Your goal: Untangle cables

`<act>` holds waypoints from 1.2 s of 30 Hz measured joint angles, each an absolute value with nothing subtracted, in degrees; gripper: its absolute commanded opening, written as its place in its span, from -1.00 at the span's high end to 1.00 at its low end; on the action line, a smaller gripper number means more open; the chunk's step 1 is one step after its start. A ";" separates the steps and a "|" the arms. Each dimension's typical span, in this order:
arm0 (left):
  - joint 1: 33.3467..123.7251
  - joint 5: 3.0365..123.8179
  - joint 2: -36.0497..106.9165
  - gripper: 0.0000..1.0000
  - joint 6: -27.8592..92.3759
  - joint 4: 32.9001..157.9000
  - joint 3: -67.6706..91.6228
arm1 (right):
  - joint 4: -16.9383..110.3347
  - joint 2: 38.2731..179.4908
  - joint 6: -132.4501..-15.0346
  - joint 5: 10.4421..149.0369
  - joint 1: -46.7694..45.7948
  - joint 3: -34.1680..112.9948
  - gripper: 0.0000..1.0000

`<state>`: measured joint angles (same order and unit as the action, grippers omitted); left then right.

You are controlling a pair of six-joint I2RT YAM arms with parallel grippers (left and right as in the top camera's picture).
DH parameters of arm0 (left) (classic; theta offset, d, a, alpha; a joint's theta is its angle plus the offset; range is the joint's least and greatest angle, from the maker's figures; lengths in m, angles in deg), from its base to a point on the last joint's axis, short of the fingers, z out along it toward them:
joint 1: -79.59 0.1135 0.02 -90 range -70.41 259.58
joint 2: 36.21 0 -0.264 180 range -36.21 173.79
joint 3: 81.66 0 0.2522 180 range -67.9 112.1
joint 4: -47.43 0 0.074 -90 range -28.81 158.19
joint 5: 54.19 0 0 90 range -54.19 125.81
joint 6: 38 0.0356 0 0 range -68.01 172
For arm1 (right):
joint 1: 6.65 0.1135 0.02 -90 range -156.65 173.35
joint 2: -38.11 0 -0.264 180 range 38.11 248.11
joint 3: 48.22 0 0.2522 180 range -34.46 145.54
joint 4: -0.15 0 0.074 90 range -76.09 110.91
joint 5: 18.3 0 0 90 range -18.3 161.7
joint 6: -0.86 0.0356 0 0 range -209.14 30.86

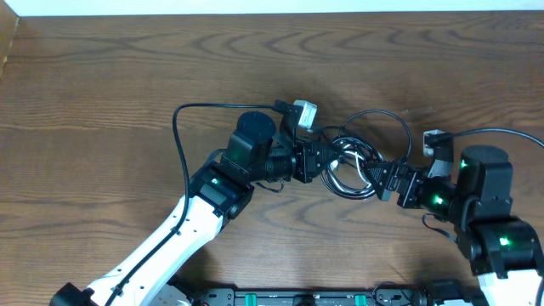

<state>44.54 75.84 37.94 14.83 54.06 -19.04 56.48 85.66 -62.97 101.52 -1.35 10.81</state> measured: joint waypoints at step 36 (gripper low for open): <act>44.47 77.09 37.91 0.85 2.35 42.63 -19.34 | 49.81 91.74 -64.17 89.04 -1.15 10.81 0.57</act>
<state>44.47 77.09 37.91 2.35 42.63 -19.34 49.81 91.74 -64.17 89.04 -1.15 10.81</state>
